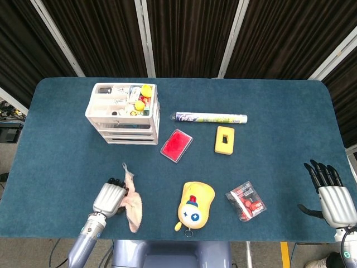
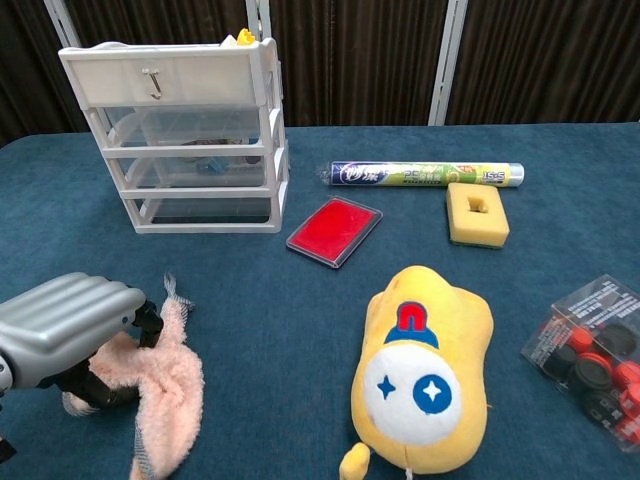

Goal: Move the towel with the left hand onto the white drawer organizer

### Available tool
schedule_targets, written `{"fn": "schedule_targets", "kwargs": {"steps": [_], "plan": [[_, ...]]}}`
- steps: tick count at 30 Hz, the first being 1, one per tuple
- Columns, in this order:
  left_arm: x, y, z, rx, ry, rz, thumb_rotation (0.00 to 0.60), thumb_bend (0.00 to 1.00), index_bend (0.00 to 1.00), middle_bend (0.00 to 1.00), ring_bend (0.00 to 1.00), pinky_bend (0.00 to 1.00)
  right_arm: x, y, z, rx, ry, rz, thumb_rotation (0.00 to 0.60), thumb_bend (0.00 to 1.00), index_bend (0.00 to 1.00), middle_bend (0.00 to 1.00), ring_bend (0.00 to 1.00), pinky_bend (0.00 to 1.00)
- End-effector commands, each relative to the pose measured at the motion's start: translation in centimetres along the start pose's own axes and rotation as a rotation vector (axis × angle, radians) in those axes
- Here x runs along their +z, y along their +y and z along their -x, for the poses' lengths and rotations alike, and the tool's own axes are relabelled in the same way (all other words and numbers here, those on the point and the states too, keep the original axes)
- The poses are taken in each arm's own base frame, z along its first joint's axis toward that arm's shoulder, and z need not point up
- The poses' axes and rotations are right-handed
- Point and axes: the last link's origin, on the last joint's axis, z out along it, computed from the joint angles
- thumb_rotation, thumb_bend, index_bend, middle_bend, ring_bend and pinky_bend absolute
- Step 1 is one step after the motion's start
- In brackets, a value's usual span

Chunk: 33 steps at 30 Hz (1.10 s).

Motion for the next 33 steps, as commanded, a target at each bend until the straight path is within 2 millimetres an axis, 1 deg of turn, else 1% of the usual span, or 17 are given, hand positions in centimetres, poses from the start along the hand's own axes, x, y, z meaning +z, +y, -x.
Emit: {"fn": "schedule_targets", "kwargs": {"steps": [1,4,7,13,17,21,27,30,33], "plan": [[0.1,0.0,-0.6,0.023,0.094,0.024,0.600,0.58,0.83,0.57,0.41,0.34,0.0,0.0,0.0,0.000,0.000,0.000,0.600,0.01,0.00,0.00,0.00,0.00],[0.3,-0.2,-1.3,0.080,0.178,0.070,0.600,0.60,0.88,0.60,0.44,0.37,0.0,0.0,0.0,0.000,0.000,0.000,0.600,0.01,0.00,0.00,0.00,0.00],[0.5,-0.4,-2.0,0.155,0.269,0.126,0.600,0.61,0.91,0.62,0.46,0.39,0.1,0.0,-0.1,0.000,0.001,0.000,0.600,0.01,0.00,0.00,0.00,0.00],[0.8,-1.4,-3.2,0.269,0.373,0.206,0.600,0.60,0.93,0.64,0.47,0.40,0.0,0.0,0.0,-0.001,0.000,0.001,0.600,0.01,0.00,0.00,0.00,0.00],[1.0,-2.2,-4.6,0.324,0.423,0.235,0.600,0.61,0.94,0.65,0.48,0.41,0.0,0.0,0.0,-0.001,0.000,0.003,0.600,0.01,0.00,0.00,0.00,0.00],[1.6,-3.3,-6.5,0.411,0.494,0.282,0.600,0.61,0.94,0.65,0.48,0.41,0.0,0.0,0.0,-0.002,0.000,0.003,0.600,0.01,0.00,0.00,0.00,0.00],[3.0,-5.4,-9.7,0.542,0.590,0.346,0.600,0.60,0.95,0.65,0.48,0.42,0.0,0.0,0.0,-0.001,0.000,0.004,0.600,0.01,0.00,0.00,0.00,0.00],[3.8,-6.4,-11.1,0.579,0.618,0.356,0.600,0.60,0.95,0.65,0.48,0.42,0.0,0.0,0.0,-0.001,0.000,0.004,0.600,0.01,0.00,0.00,0.00,0.00],[4.1,-6.8,-12.3,0.601,0.648,0.369,0.600,0.60,0.95,0.65,0.48,0.42,0.0,0.0,0.0,-0.003,0.001,0.005,0.600,0.01,0.00,0.00,0.00,0.00]]}}
